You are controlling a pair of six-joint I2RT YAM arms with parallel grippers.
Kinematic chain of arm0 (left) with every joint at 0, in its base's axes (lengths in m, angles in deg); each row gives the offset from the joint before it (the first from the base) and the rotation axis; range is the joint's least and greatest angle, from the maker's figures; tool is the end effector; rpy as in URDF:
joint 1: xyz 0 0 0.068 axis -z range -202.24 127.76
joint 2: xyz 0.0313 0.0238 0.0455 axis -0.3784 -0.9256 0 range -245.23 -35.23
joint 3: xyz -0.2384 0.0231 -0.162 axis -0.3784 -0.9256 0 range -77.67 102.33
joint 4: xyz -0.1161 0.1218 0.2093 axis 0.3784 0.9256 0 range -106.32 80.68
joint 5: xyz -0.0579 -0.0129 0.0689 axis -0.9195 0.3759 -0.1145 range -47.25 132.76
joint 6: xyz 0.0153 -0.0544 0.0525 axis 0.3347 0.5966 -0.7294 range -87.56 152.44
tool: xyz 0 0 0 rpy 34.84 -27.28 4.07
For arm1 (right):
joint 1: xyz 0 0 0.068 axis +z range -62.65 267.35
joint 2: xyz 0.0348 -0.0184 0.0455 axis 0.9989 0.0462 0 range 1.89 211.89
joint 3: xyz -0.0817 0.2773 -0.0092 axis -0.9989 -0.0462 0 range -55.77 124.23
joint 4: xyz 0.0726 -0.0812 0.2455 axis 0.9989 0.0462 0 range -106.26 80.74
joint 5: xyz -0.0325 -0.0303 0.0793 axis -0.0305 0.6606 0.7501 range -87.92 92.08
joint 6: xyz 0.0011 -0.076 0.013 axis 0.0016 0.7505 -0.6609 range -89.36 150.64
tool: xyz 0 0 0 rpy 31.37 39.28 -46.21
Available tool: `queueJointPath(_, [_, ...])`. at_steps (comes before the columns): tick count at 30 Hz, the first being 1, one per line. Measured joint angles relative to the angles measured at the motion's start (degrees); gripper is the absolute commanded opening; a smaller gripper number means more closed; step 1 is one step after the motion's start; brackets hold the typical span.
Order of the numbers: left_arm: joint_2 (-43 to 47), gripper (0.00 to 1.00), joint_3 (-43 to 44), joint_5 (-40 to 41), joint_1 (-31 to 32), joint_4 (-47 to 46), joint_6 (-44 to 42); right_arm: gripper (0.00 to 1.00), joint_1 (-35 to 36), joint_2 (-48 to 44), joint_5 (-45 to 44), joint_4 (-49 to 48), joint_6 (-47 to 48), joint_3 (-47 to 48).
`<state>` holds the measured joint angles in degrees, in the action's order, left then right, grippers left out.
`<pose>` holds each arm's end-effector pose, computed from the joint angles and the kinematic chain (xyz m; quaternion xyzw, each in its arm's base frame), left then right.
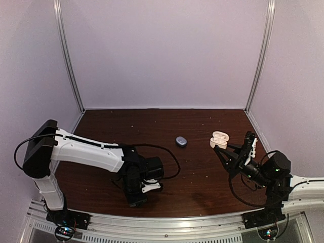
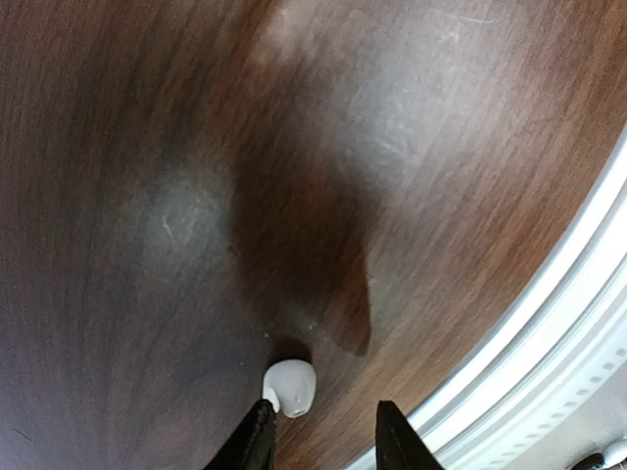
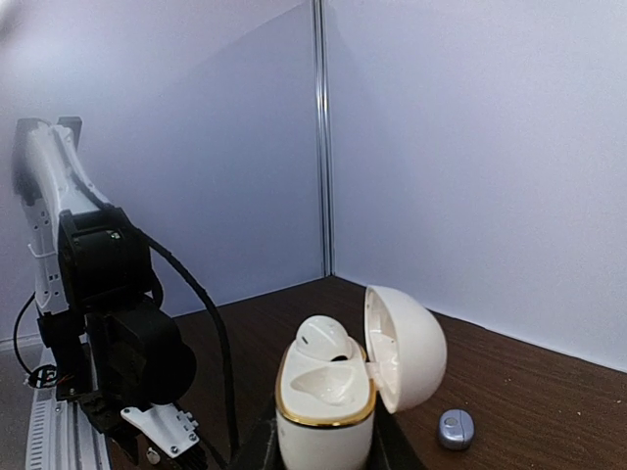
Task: Insert the wireless bluetooth earbuds into the charging case
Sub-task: Pick up the right earbud from the center of the board.
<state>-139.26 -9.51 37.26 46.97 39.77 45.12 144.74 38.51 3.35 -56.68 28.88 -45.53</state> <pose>0.1088 -0.3043 0.1473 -0.4722 -0.8800 0.0249 0.0444 0.0974 0.1549 0.2565 -0.2948 0.5402 0.3949 0.6822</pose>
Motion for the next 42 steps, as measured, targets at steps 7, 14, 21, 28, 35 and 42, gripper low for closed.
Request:
queueJointPath(7, [-4.09,0.29,2.62,1.68,0.00,1.07,-1.79,0.00,0.00,-0.96,-0.04,0.37,-0.02,-0.02])
queueJointPath(14, [-5.62,0.24,3.85,2.27,0.00,1.70,-2.78,0.00,0.00,-1.49,-0.09,0.42,-0.02,-0.02])
queueJointPath(21, [-6.78,0.27,4.81,2.29,0.00,2.69,-2.99,0.00,0.00,-1.86,-0.11,0.44,-0.04,-0.11])
queueJointPath(28, [-7.32,0.25,5.51,2.32,0.00,4.00,-2.73,0.00,0.00,-2.58,-0.11,0.83,-0.04,-0.13])
queueJointPath(35, [-7.41,0.21,5.51,2.56,0.15,4.20,-2.01,0.00,-0.02,-2.60,-0.11,0.81,-0.02,-0.17])
queueJointPath(42, [-7.41,0.15,5.51,2.97,0.22,4.24,-1.64,0.00,-0.02,-2.60,-0.11,0.81,-0.04,-0.17])
